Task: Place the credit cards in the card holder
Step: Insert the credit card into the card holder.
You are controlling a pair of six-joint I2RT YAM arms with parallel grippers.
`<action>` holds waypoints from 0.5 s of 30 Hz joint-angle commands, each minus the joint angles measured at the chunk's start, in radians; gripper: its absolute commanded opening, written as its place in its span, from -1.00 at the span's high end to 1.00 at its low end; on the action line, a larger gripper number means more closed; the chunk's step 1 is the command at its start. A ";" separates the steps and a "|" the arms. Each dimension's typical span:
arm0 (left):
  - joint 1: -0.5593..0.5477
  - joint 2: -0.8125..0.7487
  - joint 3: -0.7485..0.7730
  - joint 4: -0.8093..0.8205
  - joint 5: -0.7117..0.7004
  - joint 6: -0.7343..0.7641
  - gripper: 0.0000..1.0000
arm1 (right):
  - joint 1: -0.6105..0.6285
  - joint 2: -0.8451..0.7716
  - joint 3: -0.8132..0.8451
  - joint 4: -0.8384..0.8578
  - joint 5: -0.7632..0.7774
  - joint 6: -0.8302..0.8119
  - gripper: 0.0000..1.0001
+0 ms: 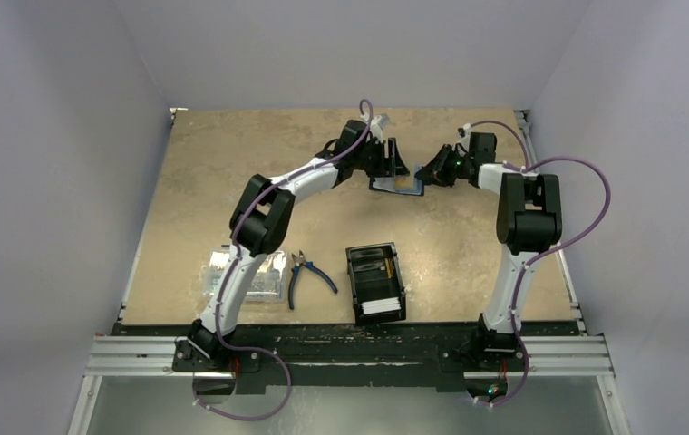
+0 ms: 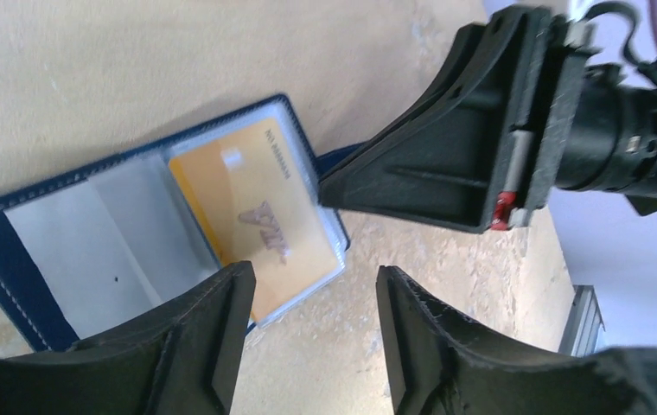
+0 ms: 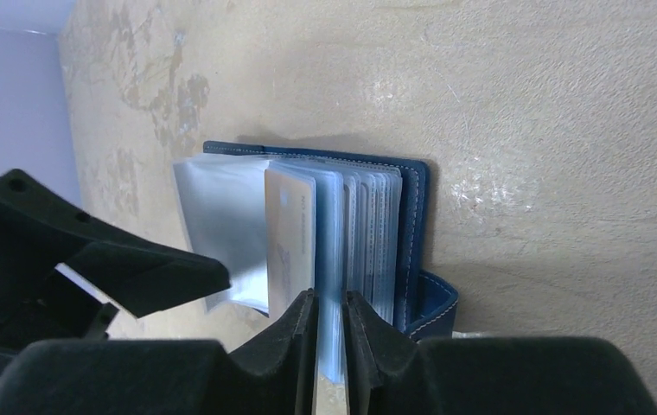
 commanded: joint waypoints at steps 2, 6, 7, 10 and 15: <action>-0.001 -0.020 0.086 0.072 0.048 -0.055 0.06 | 0.001 -0.053 -0.005 0.036 -0.028 0.007 0.51; -0.002 0.020 0.104 0.067 0.042 -0.066 0.43 | -0.001 -0.061 -0.009 0.037 -0.019 0.008 0.44; -0.002 0.024 0.104 0.061 0.029 -0.059 0.50 | -0.003 -0.063 -0.009 0.037 -0.020 0.009 0.43; -0.003 0.028 0.104 0.029 -0.015 -0.024 0.73 | -0.004 -0.061 -0.009 0.040 -0.026 0.010 0.42; -0.003 0.038 0.106 -0.053 -0.097 0.030 0.84 | -0.004 -0.054 -0.007 0.048 -0.046 0.012 0.41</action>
